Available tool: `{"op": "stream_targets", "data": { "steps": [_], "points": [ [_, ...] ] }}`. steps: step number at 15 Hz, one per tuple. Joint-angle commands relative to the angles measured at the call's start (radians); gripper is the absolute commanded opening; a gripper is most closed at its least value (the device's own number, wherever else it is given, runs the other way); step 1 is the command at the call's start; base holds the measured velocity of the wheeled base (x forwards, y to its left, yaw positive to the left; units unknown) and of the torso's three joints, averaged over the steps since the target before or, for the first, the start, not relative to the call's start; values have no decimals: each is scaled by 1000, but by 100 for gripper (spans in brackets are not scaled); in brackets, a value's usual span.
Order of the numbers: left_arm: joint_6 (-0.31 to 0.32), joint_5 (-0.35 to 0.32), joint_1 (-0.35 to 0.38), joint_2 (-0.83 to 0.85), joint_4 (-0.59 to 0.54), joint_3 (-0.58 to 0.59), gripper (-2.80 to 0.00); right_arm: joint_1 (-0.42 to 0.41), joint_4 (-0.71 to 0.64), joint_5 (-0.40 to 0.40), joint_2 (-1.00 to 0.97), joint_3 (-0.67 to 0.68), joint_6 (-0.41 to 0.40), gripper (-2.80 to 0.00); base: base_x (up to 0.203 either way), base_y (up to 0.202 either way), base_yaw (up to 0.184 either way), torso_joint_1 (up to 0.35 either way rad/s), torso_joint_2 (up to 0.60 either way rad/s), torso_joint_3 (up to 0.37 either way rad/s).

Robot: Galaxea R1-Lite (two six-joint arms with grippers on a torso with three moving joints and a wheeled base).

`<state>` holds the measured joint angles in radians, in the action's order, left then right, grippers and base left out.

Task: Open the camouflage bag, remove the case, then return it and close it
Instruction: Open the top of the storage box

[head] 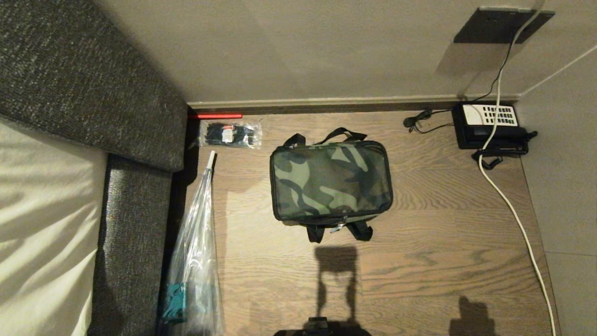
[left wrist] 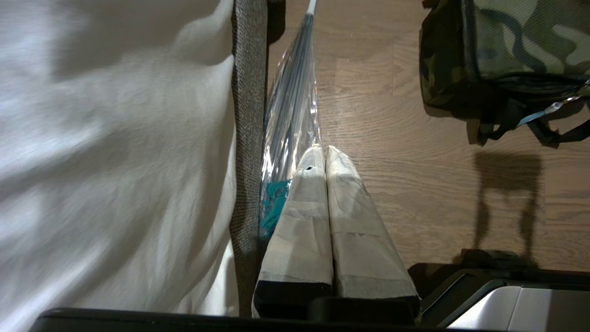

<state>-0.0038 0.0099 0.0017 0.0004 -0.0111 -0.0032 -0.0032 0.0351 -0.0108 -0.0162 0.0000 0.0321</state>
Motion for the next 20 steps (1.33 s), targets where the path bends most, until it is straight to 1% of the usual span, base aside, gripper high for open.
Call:
{"op": "stream_targets", "data": {
  "steps": [1,6,9,12,14,15,16,17,19,20],
  "points": [
    [-1,1,0,-2,0,0,-280,0,0,0,1,14,0,-280,0,0,0,2,4,-203],
    [-2,-1,1,-2,6,2,-280,0,0,0,1,14,-1,-280,0,0,0,2,0,-56],
    [-2,-1,1,-2,6,3,-280,0,-1,8,1,14,-17,-280,0,0,0,0,0,0],
    [-2,-1,1,-2,6,2,-280,0,-4,0,1,11,18,-280,0,0,0,0,0,0],
    [-2,-1,1,-2,6,2,-280,0,-40,-3,2,-5,25,-280,0,0,0,0,0,0],
    [-2,-1,1,-2,5,3,-280,0,-63,-12,2,-38,44,-280,0,0,0,0,0,0],
    [-2,-1,1,-2,5,2,-280,0,-128,-16,2,-94,61,-280,0,0,0,0,0,0],
    [-2,-1,1,-2,6,2,-280,0,-248,-12,1,-190,76,-280,0,0,0,0,0,0],
    [-2,-1,1,-2,6,3,-280,0,-515,34,-20,-412,110,-280,0,0,0,0,0,0],
    [-2,-1,1,-2,6,2,-280,0,-560,42,-68,-465,141,-280,0,0,0,0,0,0]
  ]
}}
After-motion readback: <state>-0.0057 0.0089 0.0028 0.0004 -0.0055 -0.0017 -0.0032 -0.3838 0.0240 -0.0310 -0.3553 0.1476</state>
